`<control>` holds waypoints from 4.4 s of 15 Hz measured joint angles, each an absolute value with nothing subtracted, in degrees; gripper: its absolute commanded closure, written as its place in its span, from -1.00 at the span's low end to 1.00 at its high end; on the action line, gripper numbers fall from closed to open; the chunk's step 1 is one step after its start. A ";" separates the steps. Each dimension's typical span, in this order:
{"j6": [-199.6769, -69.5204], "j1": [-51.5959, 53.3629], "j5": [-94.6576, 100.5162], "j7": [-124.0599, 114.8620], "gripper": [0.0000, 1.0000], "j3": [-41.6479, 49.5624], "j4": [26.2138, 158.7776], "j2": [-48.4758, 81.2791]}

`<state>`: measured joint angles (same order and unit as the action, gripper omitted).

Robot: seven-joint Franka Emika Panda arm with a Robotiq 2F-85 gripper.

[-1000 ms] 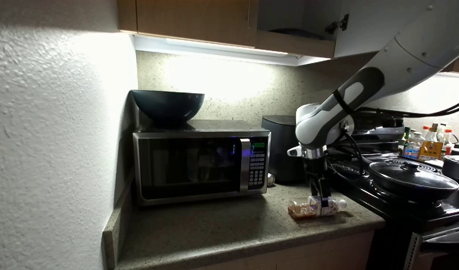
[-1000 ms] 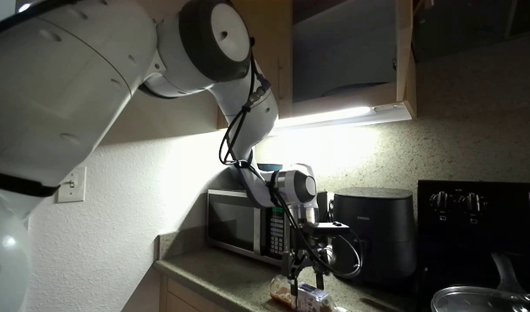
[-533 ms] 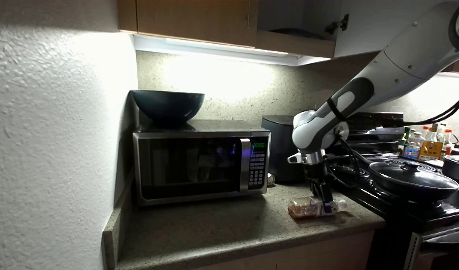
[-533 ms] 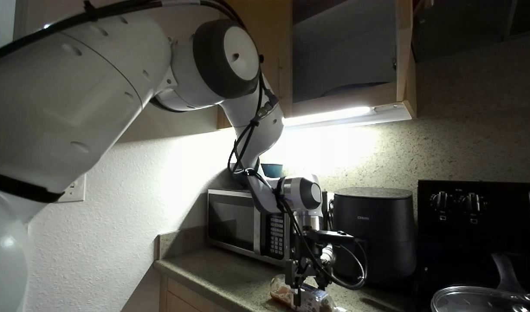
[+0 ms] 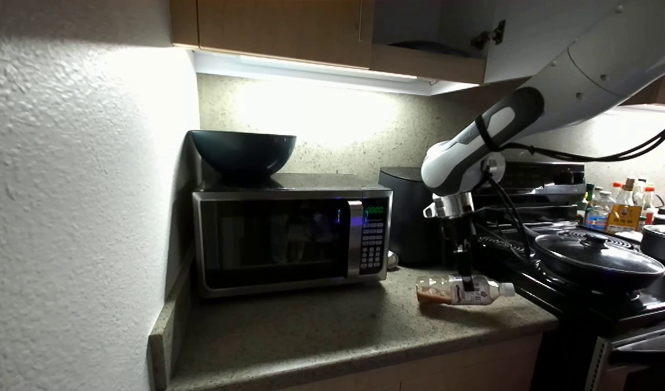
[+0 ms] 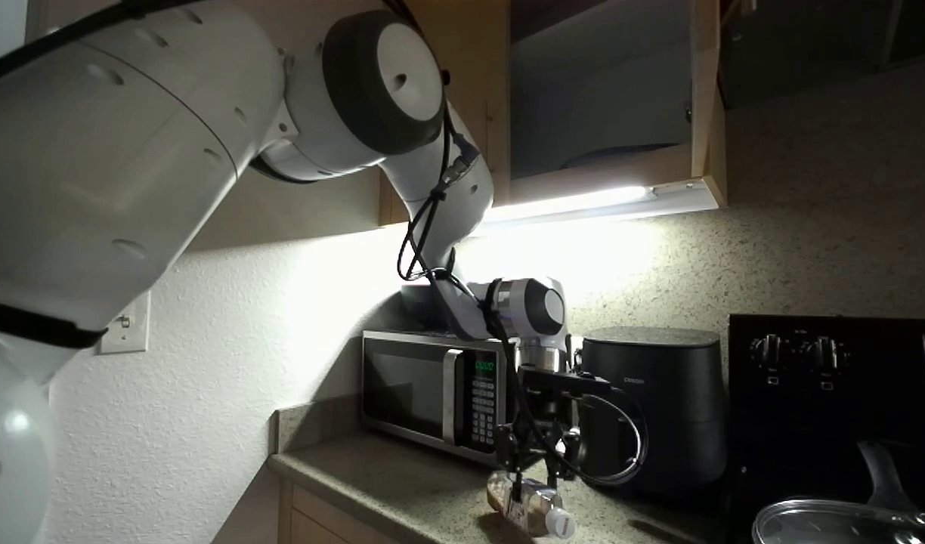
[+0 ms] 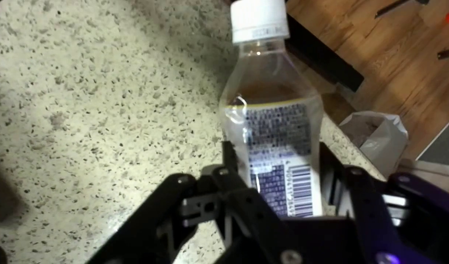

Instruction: Put the bottle in the top cabinet

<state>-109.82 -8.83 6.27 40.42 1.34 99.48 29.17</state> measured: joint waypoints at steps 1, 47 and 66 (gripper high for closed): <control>-109.82 -8.90 5.56 38.46 0.54 1.47 99.49 28.67; -129.08 -7.18 9.31 4.53 0.63 4.41 105.82 1.45; -140.34 -8.52 22.87 -11.07 0.63 4.44 104.02 -11.93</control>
